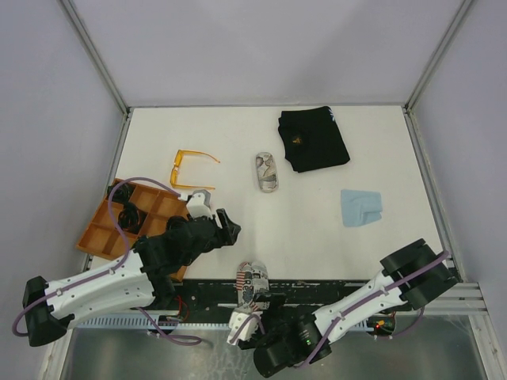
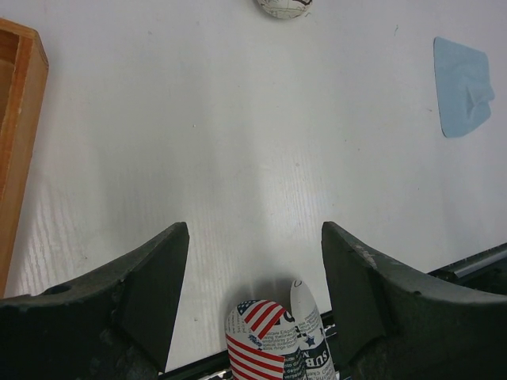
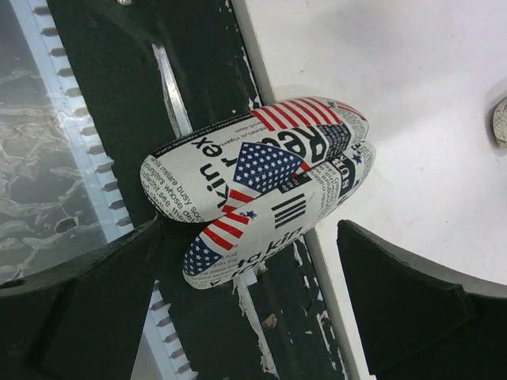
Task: Organize the sunglasses
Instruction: Adjust the sunglasses case at the center of the board.
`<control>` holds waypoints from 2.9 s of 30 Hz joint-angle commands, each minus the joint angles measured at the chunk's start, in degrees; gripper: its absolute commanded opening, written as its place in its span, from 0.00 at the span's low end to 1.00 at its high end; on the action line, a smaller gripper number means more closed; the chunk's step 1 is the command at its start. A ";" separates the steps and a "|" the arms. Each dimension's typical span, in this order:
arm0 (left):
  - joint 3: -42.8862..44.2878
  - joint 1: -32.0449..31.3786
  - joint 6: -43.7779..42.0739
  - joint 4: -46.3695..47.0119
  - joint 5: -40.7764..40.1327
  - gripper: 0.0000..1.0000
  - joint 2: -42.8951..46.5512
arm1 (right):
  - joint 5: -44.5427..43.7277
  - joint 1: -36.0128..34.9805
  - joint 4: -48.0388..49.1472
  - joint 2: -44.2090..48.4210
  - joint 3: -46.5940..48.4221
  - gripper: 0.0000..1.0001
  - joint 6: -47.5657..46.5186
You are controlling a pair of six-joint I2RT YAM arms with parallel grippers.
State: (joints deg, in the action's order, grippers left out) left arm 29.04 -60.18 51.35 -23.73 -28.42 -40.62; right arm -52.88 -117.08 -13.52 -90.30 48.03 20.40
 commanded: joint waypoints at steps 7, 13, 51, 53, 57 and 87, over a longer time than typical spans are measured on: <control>-1.18 0.20 1.57 2.29 -1.74 0.75 2.47 | -7.94 1.82 -11.73 -6.66 6.45 0.99 8.94; -1.36 0.30 1.26 2.53 -1.86 0.75 2.63 | -12.17 3.28 -13.16 -2.65 5.63 0.94 10.79; -1.71 1.54 -0.64 6.12 1.59 0.75 -1.89 | 15.71 21.08 8.74 27.10 -20.67 0.81 -1.39; -1.59 2.40 -1.05 7.50 2.56 0.75 -3.90 | 15.42 21.08 10.67 26.31 -21.97 0.81 -0.68; -1.10 5.02 -2.80 10.42 4.87 0.75 -7.61 | 14.89 21.05 15.92 22.78 -22.94 0.82 -0.42; -7.55 10.96 -8.95 22.11 17.30 0.65 -20.07 | 1.05 21.86 32.02 12.49 -20.66 0.81 -6.27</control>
State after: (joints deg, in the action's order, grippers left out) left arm 22.15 -49.21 45.19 -3.01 -11.94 -60.40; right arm -48.77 -96.03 15.33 -78.17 24.23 16.56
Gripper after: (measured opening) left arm 0.654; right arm 0.812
